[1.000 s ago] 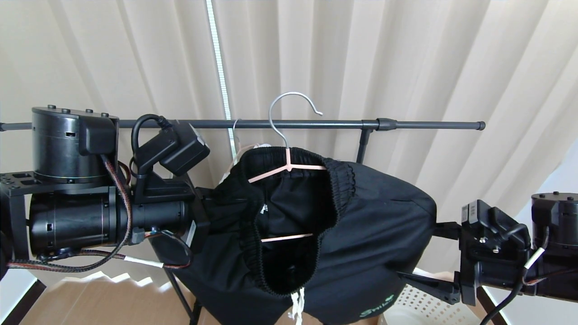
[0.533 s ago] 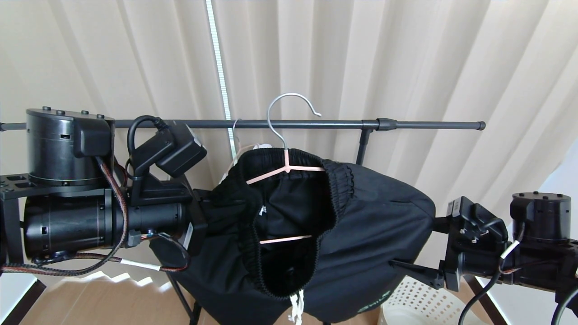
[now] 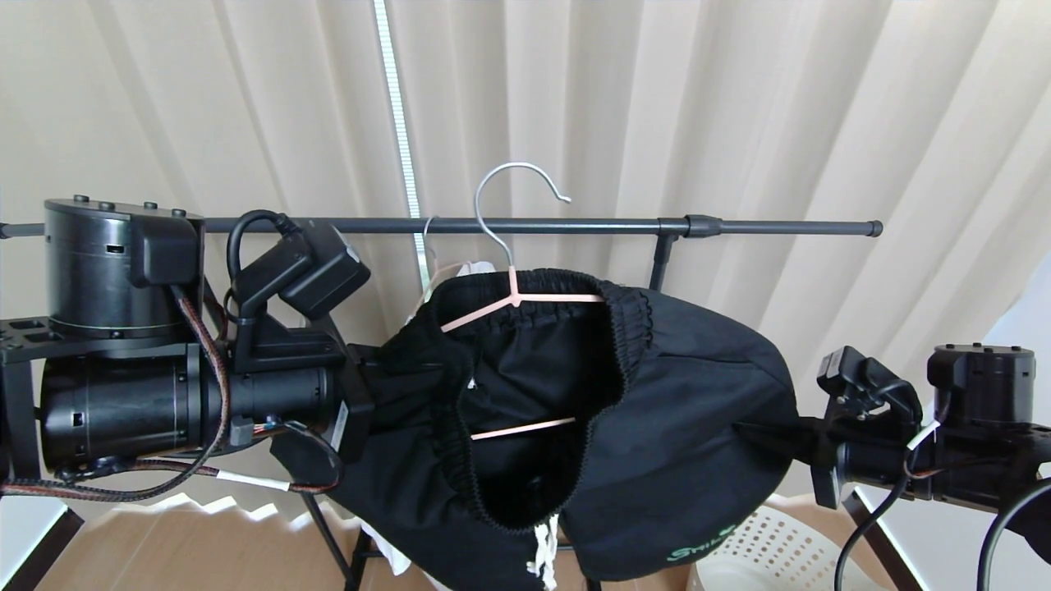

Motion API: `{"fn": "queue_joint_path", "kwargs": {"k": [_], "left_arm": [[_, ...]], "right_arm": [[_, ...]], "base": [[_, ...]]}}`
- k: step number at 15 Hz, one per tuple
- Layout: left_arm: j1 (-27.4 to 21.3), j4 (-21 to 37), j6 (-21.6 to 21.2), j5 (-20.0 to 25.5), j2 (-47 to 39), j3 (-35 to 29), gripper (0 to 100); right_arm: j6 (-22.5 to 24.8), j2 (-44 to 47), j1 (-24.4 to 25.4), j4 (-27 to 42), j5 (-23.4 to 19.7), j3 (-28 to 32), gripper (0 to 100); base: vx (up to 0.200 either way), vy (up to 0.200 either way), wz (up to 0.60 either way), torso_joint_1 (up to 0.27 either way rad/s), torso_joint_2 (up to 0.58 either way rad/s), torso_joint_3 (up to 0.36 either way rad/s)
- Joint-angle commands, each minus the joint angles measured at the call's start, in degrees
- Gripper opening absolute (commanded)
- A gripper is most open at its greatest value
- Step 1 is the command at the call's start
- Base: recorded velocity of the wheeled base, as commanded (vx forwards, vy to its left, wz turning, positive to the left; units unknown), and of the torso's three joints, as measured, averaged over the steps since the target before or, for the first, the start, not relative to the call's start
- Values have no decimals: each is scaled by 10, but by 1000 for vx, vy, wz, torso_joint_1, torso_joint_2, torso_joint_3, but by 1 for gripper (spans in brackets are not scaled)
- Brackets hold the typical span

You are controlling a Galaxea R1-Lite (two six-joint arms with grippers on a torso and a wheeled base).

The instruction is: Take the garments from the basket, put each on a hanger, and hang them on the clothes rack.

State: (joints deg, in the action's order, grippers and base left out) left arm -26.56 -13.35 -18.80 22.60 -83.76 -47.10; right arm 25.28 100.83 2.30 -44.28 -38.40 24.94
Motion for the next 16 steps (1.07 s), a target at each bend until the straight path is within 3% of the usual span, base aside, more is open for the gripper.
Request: {"fn": "queue_joint_path", "kwargs": {"k": [1,8,16], "left_arm": [[1,0,3,0,2,0,0],[19,0,17,0,24,0,0],[20,1,30,0,31,0,0]], "right_arm": [[0,15,-12,0,0,7,0],[2,75,-40,0,1,35,0],[2,82,-41,0,1,36,0]], "base": [[0,0,0,0,0,0],[0,0,0,0,0,0],[0,0,0,0,0,0]]}}
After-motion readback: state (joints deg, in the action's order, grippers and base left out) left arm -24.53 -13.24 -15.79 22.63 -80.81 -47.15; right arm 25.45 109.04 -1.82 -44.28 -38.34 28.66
